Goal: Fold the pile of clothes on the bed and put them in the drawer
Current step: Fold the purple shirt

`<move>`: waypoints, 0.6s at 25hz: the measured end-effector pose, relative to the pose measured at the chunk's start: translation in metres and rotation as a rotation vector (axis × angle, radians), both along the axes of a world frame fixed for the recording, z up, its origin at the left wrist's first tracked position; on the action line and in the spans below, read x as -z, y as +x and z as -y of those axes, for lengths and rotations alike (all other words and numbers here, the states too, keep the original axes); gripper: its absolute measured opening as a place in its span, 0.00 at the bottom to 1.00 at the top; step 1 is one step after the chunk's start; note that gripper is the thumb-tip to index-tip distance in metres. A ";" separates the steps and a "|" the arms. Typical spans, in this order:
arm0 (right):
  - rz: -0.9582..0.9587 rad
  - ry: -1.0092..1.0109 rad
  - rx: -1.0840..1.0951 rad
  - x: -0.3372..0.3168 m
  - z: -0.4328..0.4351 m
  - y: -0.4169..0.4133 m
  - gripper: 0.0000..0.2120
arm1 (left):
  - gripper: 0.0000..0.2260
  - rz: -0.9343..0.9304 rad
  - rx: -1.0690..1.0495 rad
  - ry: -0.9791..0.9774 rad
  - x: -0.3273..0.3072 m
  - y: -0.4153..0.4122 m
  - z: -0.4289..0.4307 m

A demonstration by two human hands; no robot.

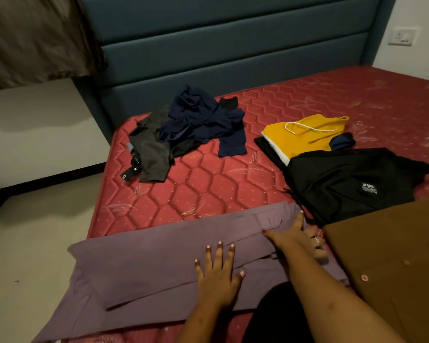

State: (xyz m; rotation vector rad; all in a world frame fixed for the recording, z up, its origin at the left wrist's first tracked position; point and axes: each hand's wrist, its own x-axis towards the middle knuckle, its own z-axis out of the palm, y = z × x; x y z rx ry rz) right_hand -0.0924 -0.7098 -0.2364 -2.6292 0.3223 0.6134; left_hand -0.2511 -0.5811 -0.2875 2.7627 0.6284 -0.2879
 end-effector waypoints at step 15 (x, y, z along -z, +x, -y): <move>0.148 0.425 -0.280 -0.081 -0.114 -0.056 0.43 | 0.14 0.706 -0.980 -1.471 -0.076 -0.058 -0.100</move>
